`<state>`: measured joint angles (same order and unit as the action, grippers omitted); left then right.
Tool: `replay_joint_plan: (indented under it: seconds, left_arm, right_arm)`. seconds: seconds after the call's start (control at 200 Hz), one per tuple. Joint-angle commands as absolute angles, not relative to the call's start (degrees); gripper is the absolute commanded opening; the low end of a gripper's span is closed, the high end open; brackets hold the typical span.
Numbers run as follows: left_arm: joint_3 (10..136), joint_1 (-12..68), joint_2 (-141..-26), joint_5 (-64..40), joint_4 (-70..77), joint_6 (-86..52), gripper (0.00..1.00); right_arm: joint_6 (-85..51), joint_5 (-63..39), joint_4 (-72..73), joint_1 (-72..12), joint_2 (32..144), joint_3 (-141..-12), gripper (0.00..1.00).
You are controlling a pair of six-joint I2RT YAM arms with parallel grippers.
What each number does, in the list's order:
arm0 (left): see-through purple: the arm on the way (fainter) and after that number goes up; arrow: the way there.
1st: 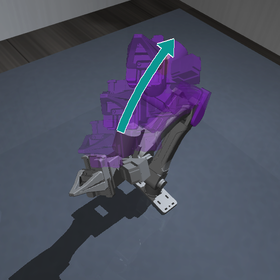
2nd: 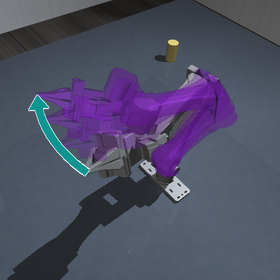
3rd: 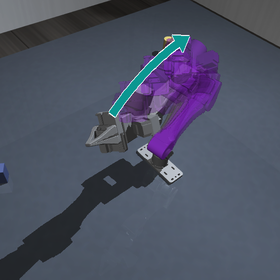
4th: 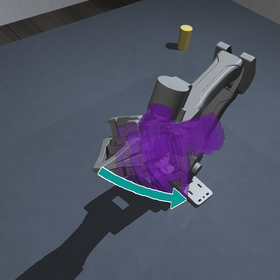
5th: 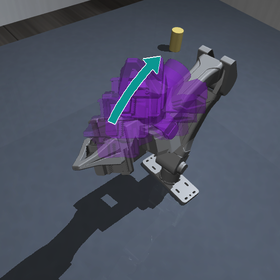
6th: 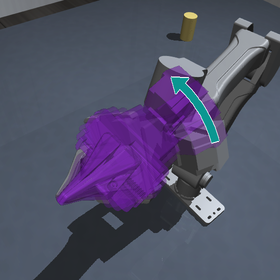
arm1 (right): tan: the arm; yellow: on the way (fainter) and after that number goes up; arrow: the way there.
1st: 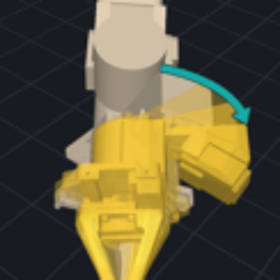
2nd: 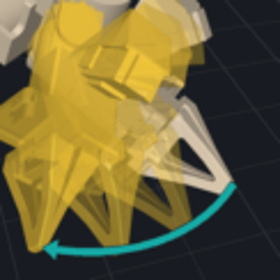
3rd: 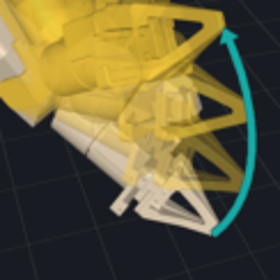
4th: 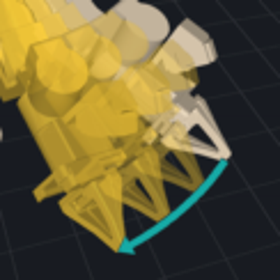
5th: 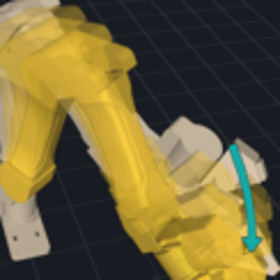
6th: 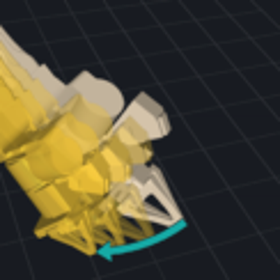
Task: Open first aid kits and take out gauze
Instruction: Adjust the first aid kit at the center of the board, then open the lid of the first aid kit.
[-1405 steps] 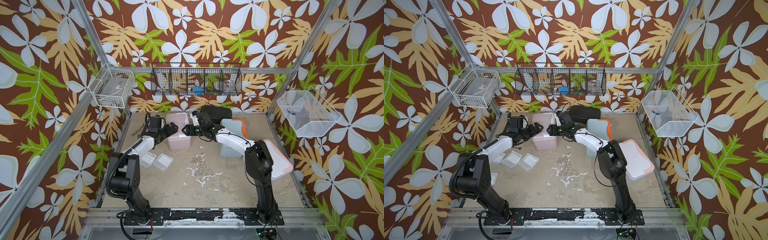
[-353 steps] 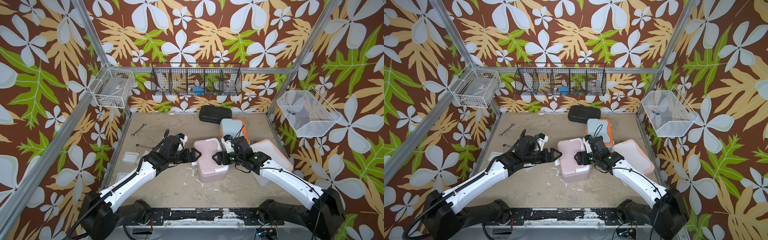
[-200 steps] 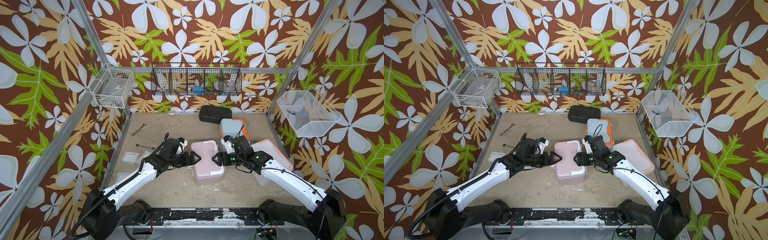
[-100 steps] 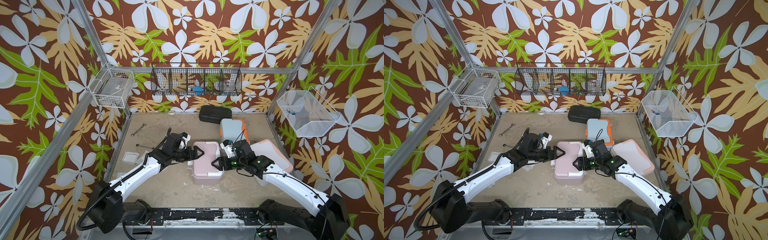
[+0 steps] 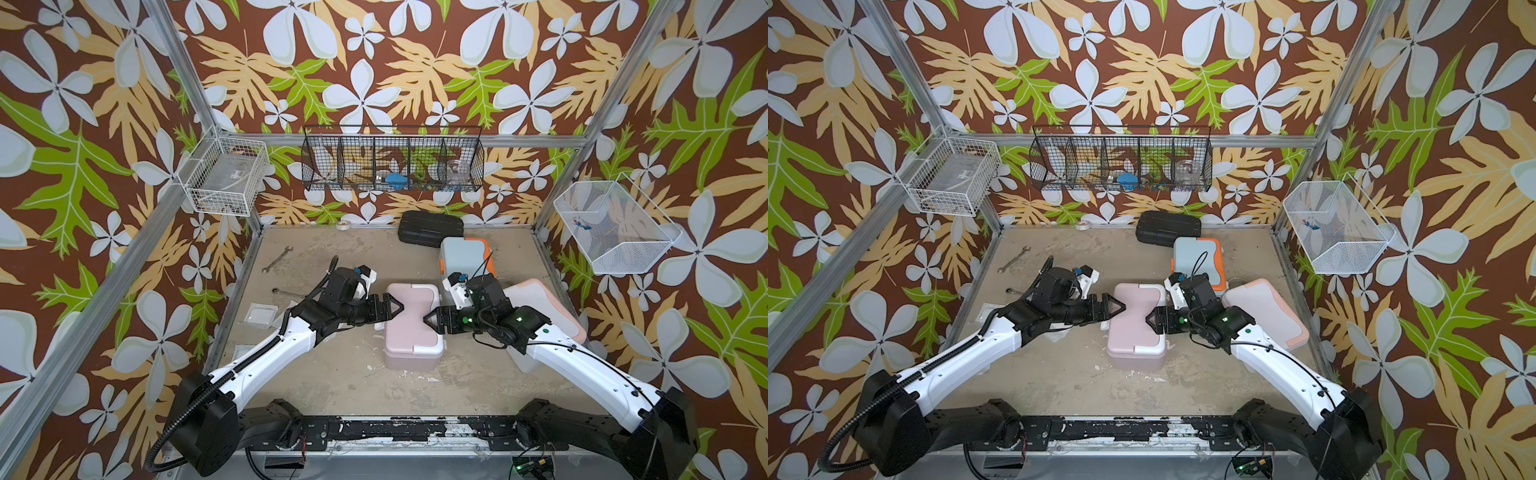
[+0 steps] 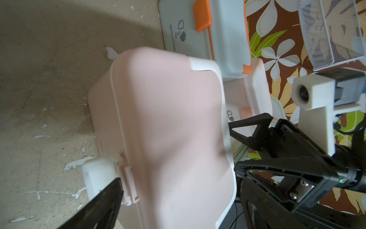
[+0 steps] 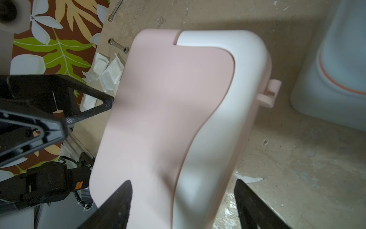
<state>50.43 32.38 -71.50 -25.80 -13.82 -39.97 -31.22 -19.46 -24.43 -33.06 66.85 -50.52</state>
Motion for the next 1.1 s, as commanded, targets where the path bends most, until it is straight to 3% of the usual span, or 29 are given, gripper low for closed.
replay_joint_plan:
  seconds: [0.0, 1.096]
  left_arm:
    - [50.2, 32.3, -71.7, -26.5, -14.2, -39.2, 0.94]
    - [51.3, 33.7, -72.4, -32.0, -8.9, -43.0, 0.94]
  right_arm:
    - [-30.0, -18.2, -24.7, -33.0, 67.6, -51.0, 0.81]
    - [-32.0, -23.3, -20.9, -33.0, 67.9, -48.3, 0.81]
